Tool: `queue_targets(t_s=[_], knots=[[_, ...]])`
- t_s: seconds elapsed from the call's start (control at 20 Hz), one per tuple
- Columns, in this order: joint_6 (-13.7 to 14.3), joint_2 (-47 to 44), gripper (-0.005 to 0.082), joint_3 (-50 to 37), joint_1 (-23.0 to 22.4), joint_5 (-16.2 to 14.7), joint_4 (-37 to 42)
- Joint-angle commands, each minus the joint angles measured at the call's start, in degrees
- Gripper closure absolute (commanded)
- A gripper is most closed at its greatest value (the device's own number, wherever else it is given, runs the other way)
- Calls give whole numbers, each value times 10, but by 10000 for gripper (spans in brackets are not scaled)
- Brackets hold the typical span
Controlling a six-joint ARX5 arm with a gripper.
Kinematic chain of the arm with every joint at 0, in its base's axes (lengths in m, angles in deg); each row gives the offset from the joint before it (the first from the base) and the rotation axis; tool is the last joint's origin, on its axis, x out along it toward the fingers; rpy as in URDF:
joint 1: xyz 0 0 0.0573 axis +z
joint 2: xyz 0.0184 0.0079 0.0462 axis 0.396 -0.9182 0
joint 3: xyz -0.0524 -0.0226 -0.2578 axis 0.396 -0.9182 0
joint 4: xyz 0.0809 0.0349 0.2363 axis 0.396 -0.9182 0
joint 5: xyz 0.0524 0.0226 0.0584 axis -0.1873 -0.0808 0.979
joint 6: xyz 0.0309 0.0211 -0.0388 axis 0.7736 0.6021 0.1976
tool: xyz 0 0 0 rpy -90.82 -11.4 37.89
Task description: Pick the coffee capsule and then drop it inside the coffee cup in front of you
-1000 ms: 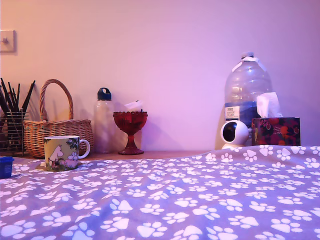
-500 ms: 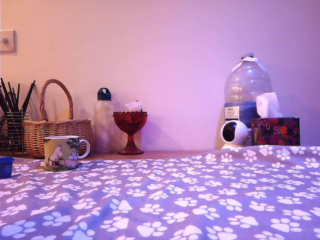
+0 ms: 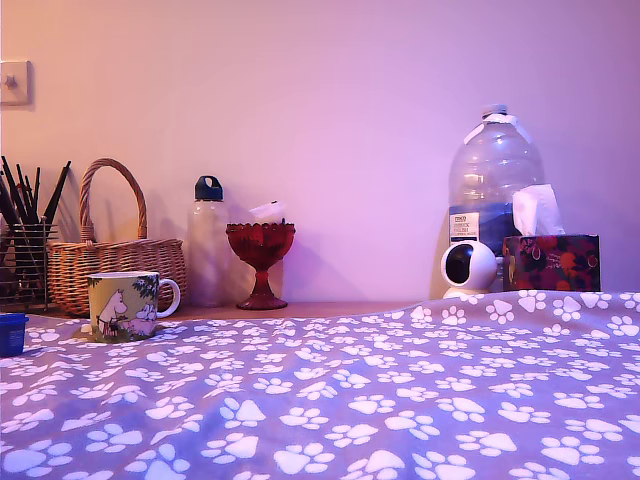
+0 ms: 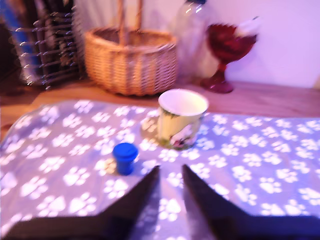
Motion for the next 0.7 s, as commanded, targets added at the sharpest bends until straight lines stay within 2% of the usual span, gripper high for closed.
queue_targets(t_s=[0.0, 0.3, 0.55, 0.65], knots=[[-2, -10, 155, 0, -1, -9, 6], [3, -25, 155, 0, -1, 2, 9], [4, -69, 155, 0, -1, 5, 46], [23, -101, 155, 0, -1, 5, 79]])
